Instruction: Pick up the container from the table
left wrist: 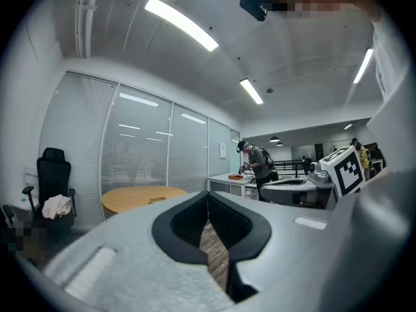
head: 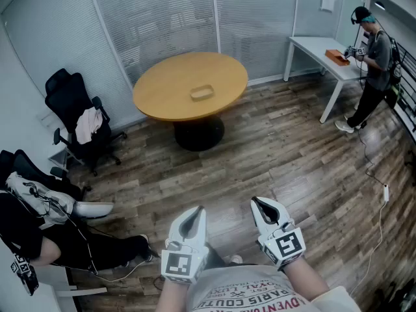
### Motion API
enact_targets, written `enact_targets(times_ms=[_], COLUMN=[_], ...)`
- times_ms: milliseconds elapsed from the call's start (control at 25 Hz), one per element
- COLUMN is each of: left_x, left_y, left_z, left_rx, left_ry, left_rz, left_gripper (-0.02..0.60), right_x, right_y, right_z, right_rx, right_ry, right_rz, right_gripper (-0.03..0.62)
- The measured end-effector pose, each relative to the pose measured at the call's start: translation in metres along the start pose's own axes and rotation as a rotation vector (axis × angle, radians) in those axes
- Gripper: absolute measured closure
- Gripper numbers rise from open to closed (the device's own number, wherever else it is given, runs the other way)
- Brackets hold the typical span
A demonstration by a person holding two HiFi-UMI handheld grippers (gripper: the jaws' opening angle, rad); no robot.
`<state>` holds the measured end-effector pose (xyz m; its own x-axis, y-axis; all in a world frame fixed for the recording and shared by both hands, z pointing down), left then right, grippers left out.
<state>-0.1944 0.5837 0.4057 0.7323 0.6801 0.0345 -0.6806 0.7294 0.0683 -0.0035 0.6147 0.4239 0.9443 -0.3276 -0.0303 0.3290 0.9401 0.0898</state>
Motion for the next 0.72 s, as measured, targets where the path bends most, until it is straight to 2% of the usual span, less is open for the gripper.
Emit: enact_targets(times_ms=[160,520,720], left_x=[0.005,0.003,-0.004], left_y=[-0.008,-0.019,-0.026], left_z=[-0.013,-0.017,-0.007], left_rx=[0.007,0.000,-0.035], left_ry=[0.010,0.018,0.022], left_rz=[0.000,0.001,-0.009], left_gripper=[0.574,0.574,0.572], right_x=[0.005,0.006,0.015], right_y=[0.000,-0.006,-0.012], right_z=[0.002,0.006,0.013], right_rx=[-0.002,-0.045,-0.058], right_ry=[0.002,-0.004,-0.046], right_rz=[0.000,-0.025,-0.011], right_gripper=[0.591,0.591,0.591])
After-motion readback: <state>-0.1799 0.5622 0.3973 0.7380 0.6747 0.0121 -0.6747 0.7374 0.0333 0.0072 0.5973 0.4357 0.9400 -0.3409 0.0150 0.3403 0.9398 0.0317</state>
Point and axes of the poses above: the fingertips, and each gripper's own axes: y backward along the fingers, x to its right, z out of its underside, the point moved 5 cm from there along y, backward along the fingers, and after that the axes turned 7 degrees about x, right-handed, at the moved point
